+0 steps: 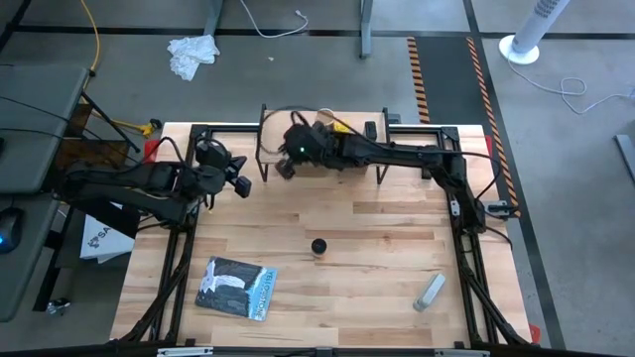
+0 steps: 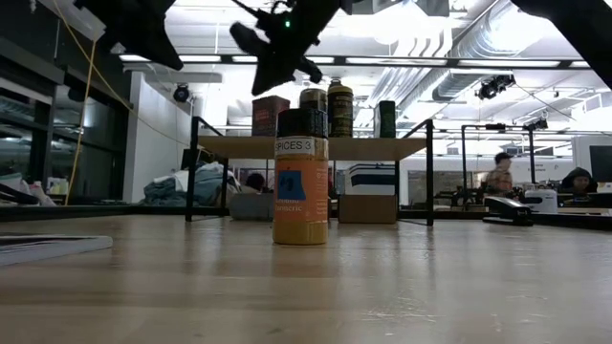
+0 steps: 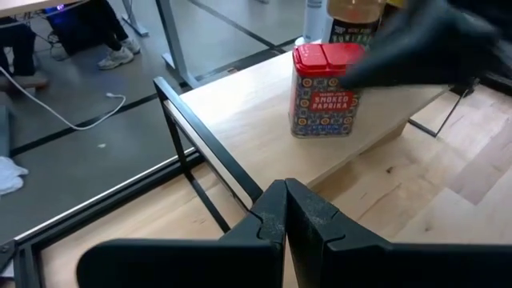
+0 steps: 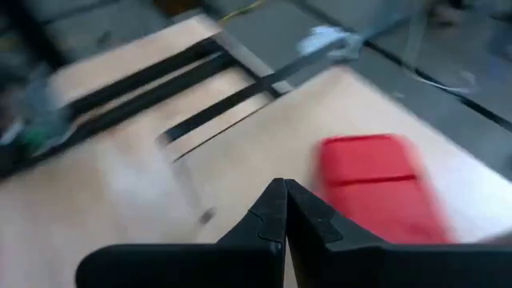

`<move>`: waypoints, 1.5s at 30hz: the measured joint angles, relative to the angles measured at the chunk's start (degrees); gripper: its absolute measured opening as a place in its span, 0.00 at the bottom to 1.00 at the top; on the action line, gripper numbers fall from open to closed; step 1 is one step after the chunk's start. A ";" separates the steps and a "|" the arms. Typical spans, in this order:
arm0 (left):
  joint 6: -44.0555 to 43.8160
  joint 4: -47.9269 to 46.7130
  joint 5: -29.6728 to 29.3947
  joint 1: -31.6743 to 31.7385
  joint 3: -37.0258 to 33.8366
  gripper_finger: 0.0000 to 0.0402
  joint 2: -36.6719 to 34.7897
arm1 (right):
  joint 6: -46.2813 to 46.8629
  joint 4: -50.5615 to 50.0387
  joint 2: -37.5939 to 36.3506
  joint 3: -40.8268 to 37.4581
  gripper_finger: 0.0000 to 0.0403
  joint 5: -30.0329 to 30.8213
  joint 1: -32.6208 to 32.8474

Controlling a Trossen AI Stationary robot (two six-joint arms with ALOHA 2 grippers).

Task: Shelf spices
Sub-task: Put the red seasoning can on the shelf

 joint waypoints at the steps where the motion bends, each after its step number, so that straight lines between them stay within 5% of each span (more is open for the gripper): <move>1: 0.00 -0.02 0.02 -0.02 0.00 0.00 -0.30 | -1.70 -0.82 -0.27 0.14 0.00 -1.64 0.66; 5: 0.03 -0.17 -0.17 -0.07 0.00 0.00 -1.57 | -6.03 -4.59 -1.97 0.34 0.00 -3.71 4.48; 8: 0.03 -0.13 -0.18 -0.07 0.00 0.00 -1.97 | -6.15 -10.15 -2.29 0.37 0.00 0.36 7.34; 13: 0.07 -0.17 -0.17 -0.07 0.00 0.00 -1.86 | 5.13 -17.21 -1.61 -2.78 0.00 10.90 7.61; 19: 0.07 -0.13 -0.18 0.17 0.00 0.00 -1.86 | 14.84 -13.86 -1.61 -6.97 0.00 15.49 4.91; 45: 0.06 -0.24 -1.73 0.33 0.00 0.00 -1.86 | 12.11 8.00 -1.57 -8.04 0.00 7.91 1.21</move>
